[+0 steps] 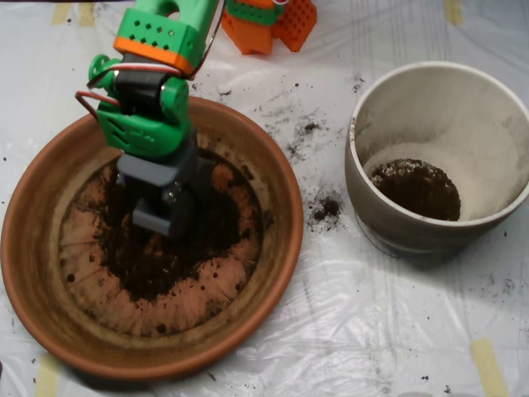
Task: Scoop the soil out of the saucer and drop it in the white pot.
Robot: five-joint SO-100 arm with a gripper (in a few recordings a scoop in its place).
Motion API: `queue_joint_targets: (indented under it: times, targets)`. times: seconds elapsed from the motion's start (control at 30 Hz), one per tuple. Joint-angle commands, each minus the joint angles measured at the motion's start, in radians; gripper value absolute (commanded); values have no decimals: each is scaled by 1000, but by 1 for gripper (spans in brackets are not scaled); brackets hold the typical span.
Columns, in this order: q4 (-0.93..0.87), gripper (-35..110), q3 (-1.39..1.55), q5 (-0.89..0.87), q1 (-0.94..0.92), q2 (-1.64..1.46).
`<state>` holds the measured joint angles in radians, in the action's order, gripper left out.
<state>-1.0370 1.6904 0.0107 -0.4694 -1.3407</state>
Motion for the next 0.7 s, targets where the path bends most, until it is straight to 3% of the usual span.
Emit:
queue_joint_targets:
  times: [0.0,0.33,0.67]
  targets:
    - [-2,-1,37,15,-21,-244]
    - [-218,-1,-110,28,124,-578]
    - [-385,-1,-436,118,377,-644]
